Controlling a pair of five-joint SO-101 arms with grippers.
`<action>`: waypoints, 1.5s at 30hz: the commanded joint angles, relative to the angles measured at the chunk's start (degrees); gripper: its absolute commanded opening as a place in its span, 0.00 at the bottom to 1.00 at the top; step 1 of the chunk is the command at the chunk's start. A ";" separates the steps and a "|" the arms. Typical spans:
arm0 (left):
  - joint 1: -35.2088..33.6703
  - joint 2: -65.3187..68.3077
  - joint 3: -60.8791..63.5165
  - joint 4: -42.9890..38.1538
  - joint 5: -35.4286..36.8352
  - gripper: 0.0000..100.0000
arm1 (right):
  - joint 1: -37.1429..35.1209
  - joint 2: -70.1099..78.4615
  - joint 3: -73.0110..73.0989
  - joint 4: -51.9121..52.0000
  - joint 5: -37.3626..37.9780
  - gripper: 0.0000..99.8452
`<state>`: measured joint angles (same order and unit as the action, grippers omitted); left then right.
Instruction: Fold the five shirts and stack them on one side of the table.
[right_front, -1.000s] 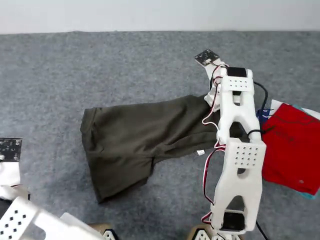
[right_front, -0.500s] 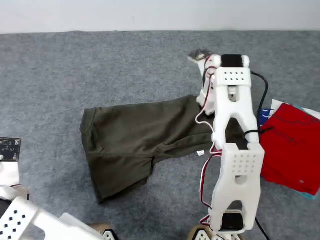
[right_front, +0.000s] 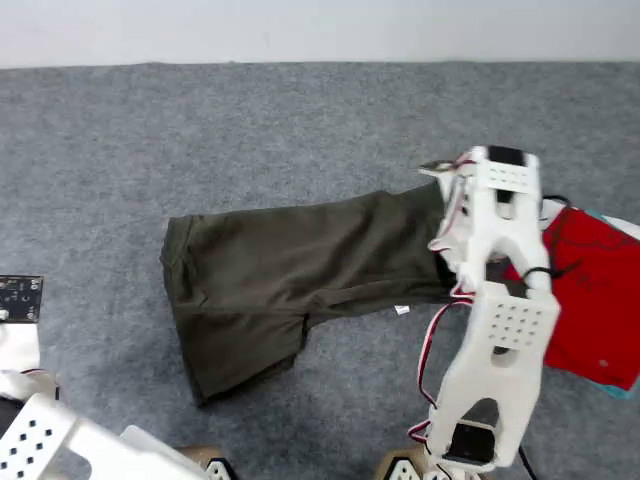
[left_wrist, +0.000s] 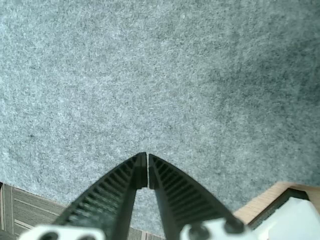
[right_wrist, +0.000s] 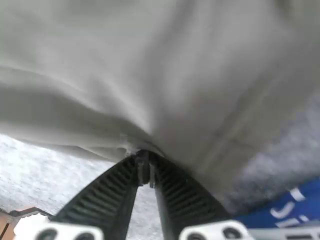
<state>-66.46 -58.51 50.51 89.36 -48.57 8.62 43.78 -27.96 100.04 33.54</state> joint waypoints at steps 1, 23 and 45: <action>0.26 -0.88 -2.68 -1.14 -0.44 0.01 | 2.07 -0.75 -1.14 1.36 0.97 0.01; -0.26 -0.88 -6.46 -0.70 -0.44 0.01 | -16.84 -7.16 5.27 1.27 -7.91 0.01; -0.26 -0.88 -6.46 -0.62 -0.44 0.01 | -20.09 -18.33 10.02 -0.48 -8.18 0.01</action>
<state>-66.46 -58.51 46.73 89.36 -48.66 -8.97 26.02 -17.76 100.13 28.00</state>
